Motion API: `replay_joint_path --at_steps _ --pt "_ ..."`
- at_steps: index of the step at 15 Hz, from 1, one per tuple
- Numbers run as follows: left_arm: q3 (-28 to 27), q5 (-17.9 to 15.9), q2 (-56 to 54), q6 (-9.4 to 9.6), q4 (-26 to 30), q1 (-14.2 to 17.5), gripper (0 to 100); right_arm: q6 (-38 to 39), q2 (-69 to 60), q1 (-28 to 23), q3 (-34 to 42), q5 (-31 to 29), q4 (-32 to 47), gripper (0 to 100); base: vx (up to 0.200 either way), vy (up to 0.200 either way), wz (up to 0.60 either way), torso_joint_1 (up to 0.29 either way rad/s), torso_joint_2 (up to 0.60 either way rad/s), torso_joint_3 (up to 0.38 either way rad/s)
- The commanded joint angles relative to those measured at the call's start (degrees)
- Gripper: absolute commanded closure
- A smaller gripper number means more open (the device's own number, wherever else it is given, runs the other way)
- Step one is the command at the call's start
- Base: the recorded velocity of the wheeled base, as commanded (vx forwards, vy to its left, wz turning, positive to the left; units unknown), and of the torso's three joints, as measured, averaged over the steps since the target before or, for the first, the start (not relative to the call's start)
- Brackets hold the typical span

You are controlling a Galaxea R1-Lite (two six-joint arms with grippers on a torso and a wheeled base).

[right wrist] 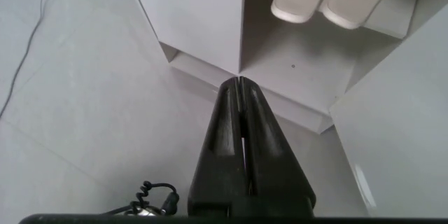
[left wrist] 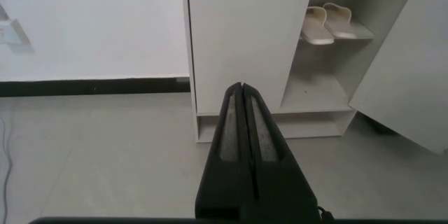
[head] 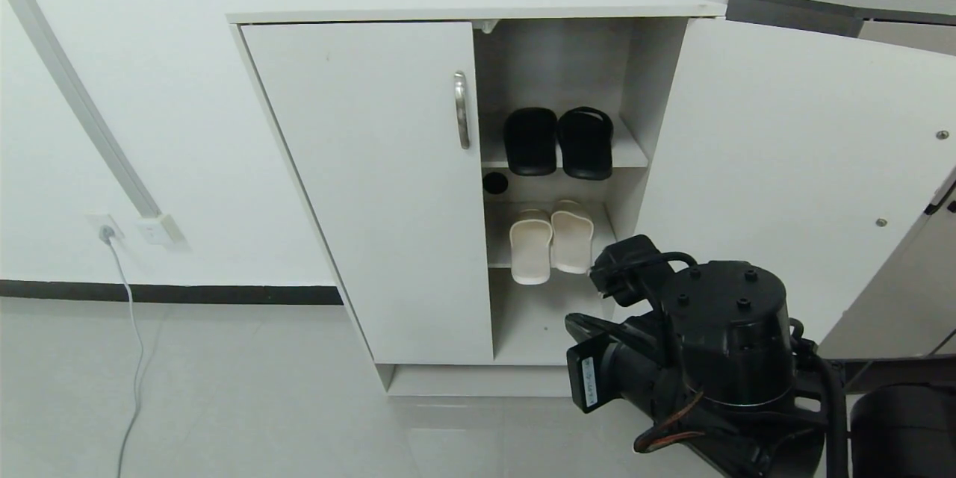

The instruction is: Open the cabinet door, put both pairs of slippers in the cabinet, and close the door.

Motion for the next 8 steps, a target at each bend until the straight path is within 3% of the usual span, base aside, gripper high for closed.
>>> replay_joint_path --at_steps 1,8 --pt "0.01 -0.08 0.05 -0.04 -0.01 0.02 100 0.01 0.35 -0.06 0.1 -0.01 -0.03 100 0.0 0.0 0.0 0.0 0.0 0.0" --pt "0.01 0.0 0.05 -0.04 -0.01 0.02 100 0.01 0.35 -0.33 0.01 -0.1 0.06 100 0.0 0.0 0.0 0.0 -0.01 -0.015"
